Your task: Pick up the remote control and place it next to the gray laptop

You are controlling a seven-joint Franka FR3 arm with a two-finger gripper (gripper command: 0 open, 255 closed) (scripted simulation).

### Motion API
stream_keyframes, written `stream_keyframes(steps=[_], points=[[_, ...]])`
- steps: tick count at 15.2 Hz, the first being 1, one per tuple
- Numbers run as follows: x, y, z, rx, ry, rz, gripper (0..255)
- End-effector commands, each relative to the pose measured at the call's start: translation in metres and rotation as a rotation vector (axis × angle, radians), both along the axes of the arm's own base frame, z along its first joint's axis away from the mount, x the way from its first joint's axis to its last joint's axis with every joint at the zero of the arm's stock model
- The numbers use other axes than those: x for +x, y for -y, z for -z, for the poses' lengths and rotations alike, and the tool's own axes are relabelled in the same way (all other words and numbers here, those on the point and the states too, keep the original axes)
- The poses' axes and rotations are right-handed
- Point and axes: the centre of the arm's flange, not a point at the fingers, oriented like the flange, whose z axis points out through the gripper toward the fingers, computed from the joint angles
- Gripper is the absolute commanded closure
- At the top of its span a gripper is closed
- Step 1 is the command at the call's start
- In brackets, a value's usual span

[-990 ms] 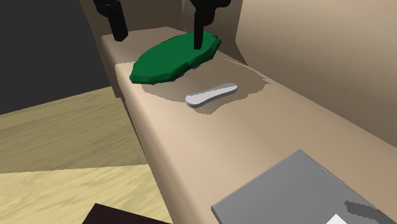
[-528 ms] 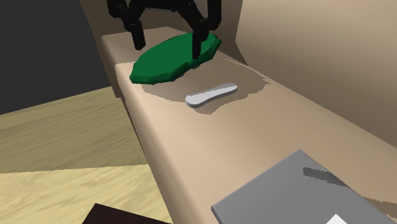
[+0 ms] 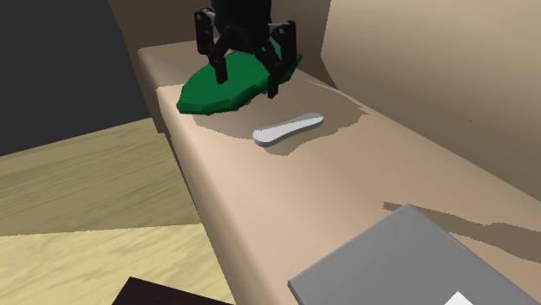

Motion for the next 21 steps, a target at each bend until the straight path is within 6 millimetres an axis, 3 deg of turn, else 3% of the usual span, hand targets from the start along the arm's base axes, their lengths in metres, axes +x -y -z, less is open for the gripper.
stream_keyframes(steps=[1, 9, 18, 21], points=[[0.022, 0.001, 0.016, -0.001, -0.006, 0.052, 0], [0.109, 0.012, 0.079, -0.006, -0.033, 0.251, 0], [0.199, 0.045, 0.152, -0.012, -0.062, 0.474, 0], [0.205, 0.048, 0.168, -0.012, -0.064, 0.489, 0]])
